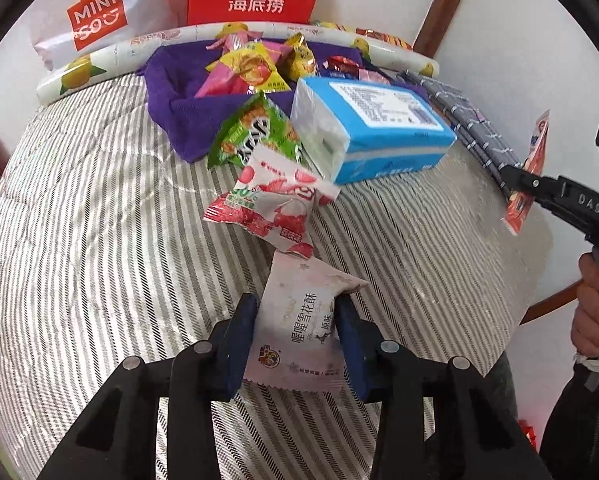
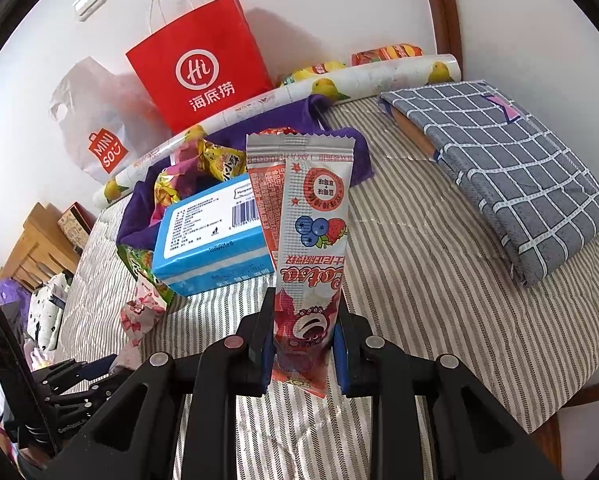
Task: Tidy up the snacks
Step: 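Grasp white pastry packet with left tool while right tool holds pink stick packet, then carry the pink stick packet and white pastry packet over the purple towel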
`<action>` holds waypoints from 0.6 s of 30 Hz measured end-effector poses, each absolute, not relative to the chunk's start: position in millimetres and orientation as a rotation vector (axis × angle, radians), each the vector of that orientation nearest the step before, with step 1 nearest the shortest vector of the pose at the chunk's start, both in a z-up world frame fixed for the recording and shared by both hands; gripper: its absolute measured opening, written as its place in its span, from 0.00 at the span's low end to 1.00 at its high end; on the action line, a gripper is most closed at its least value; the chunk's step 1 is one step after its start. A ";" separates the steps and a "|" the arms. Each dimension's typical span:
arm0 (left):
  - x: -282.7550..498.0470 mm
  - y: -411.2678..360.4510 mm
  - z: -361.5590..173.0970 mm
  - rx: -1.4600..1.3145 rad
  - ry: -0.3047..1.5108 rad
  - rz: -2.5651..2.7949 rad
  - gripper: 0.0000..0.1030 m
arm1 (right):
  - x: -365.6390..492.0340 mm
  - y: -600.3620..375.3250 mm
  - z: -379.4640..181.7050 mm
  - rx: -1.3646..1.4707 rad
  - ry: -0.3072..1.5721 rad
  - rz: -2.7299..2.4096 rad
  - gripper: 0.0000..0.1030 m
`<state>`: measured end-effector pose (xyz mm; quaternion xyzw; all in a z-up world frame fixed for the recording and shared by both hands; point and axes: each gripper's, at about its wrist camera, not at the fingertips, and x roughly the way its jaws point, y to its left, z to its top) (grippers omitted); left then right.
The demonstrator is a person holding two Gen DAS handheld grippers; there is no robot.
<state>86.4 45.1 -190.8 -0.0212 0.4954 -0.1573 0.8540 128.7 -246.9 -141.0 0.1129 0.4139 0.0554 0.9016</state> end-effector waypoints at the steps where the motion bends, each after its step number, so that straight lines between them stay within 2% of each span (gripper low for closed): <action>1: 86.0 46.5 -188.0 -0.050 1.039 -0.331 0.37 | 129.1 -245.9 -140.6 0.230 0.856 0.115 0.23; 18: 116.9 59.0 -140.4 -0.093 0.950 -0.342 0.37 | 157.5 -228.8 -119.3 0.189 0.852 0.133 0.23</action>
